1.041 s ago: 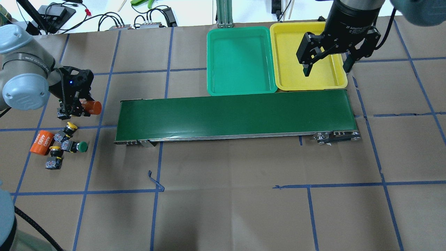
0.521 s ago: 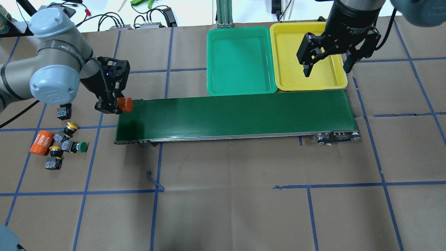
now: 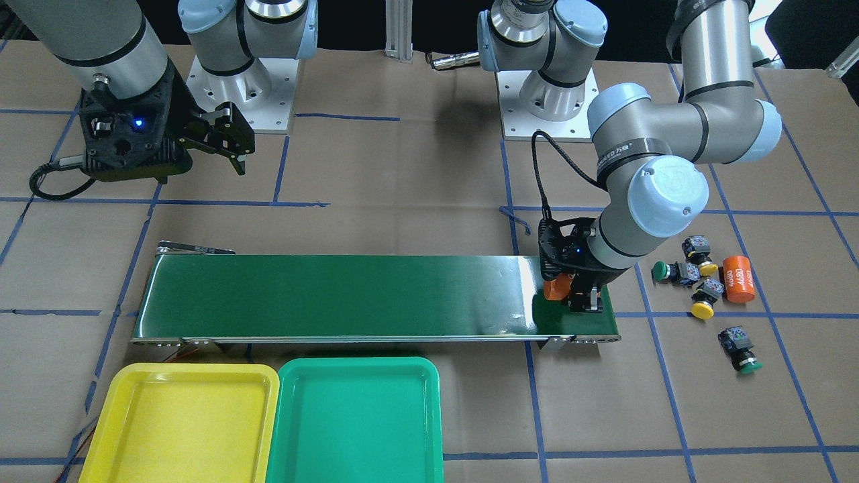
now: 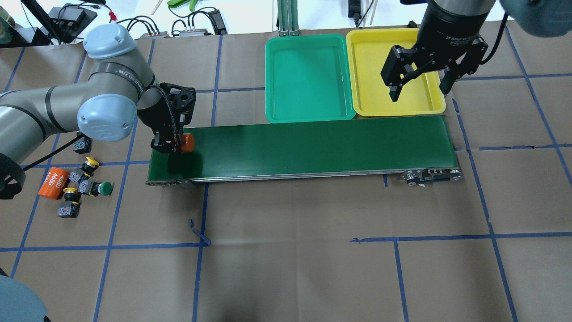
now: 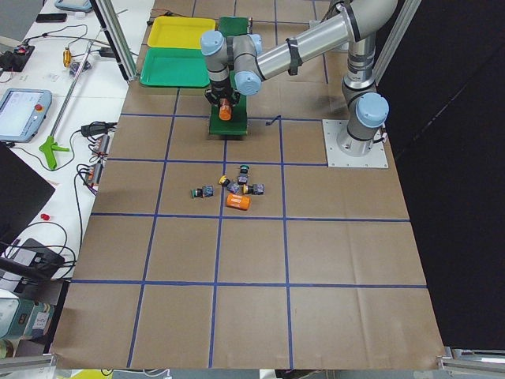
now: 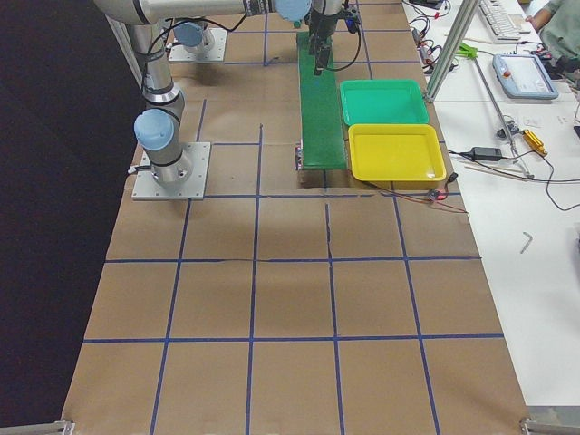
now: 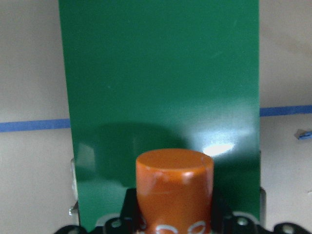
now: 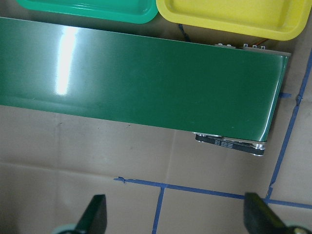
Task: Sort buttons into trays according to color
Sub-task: 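Place the orange cylinder on the conveyor start and open the left gripper, then grasp a green-capped button with the left gripper while the right gripper moves over the conveyor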
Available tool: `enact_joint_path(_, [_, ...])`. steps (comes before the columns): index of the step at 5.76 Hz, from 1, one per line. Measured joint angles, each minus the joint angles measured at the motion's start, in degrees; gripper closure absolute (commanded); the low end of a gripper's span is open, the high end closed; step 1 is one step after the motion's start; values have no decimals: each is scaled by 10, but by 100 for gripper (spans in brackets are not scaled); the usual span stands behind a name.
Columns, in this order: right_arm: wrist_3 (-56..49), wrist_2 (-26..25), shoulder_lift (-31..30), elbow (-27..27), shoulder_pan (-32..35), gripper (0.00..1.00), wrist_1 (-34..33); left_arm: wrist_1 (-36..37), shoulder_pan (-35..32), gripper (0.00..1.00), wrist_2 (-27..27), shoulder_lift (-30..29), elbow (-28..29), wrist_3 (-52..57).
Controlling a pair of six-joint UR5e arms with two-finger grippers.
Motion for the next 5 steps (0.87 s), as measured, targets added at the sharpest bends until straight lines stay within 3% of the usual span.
enact_joint_path(2, [-121,1,-1,11,2,0,0,-4,14,2,1,7,-4,-3])
enact_joint_path(5, [-407,2,3,55,27,0,-4,-38,143,3,23,49,-17,120])
